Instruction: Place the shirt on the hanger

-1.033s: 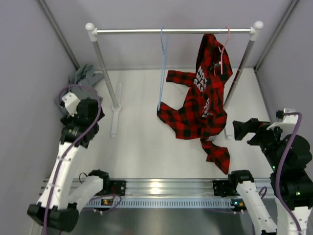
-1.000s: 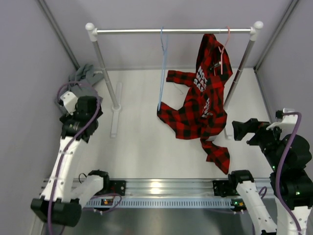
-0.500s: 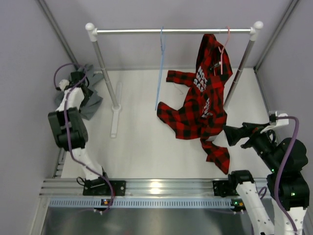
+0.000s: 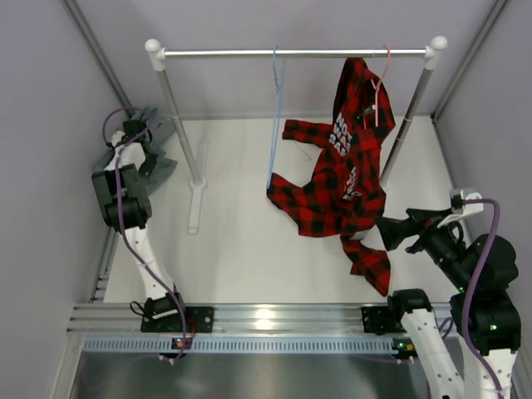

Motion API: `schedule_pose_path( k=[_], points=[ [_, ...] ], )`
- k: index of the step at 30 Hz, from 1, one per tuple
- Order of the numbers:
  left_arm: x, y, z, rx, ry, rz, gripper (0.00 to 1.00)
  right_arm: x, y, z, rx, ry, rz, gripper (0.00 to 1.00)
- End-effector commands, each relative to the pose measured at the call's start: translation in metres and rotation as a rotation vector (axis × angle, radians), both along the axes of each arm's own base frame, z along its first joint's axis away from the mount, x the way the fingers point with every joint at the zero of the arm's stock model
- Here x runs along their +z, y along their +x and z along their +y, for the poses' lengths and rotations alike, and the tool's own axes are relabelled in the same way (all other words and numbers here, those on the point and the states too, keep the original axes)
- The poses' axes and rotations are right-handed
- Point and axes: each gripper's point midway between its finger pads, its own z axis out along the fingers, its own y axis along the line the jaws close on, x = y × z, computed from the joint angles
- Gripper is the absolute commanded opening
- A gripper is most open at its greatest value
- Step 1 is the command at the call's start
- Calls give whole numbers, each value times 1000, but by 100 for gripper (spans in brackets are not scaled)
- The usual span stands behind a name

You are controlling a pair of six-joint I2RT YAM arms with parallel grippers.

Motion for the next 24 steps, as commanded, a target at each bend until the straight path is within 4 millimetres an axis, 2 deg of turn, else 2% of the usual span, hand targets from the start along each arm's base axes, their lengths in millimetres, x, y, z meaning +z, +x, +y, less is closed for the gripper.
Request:
schedule_pose_path(
  k=[1,2,3,4,5,6,7,8,9,10,12,13,15,16,17,21,22,24],
  points=[
    [56,20,-21,-11,-91,-188,0,22,-2,0,11,-13,-98,99],
    [109,9,-18,26,-46,-276,0,23,-3,0,9,-13,-101,100],
    [109,-12,-25,72,-61,-272,0,23,-3,0,8,-13,-102,99],
    [126,-24,-33,87,-54,-304,0,23,-3,-1,5,-15,-103,99],
    [185,-46,-41,103,-25,-430,0,23,-2,-2,-3,-14,-102,99],
    [201,-61,-50,94,-18,-470,0,23,-1,-2,-8,-13,-102,99],
    [193,-80,-71,59,-26,-463,0,25,-2,-3,-9,-11,-104,99],
    [206,-94,-84,21,-21,-490,0,25,-1,-3,-9,-15,-105,99],
    [248,-118,-101,-28,-6,-594,0,27,-1,-3,-12,-17,-108,100],
    [237,-135,-131,-110,-28,-582,0,28,-2,-4,-14,-19,-114,99],
    [249,-164,-167,-254,-37,-623,0,31,-2,-6,-22,-29,-123,100],
    [255,-195,-196,-362,-66,-658,0,33,-2,-6,-27,-27,-127,100],
    [258,-227,-225,-506,-129,-683,0,35,-2,-7,-30,-26,-129,99],
    [266,-253,-235,-567,-155,-721,0,34,0,-7,-30,-25,-121,99],
    [259,-266,-239,-609,-168,-698,0,33,1,-6,-29,-24,-116,99],
    [256,-323,-276,-884,-287,-663,0,27,8,1,8,-15,-80,99],
    [259,-344,-300,-1046,-384,-657,0,26,9,3,23,-16,-73,99],
    [252,-369,-322,-1238,-481,-615,0,17,10,16,105,-12,-42,99]
  ],
)
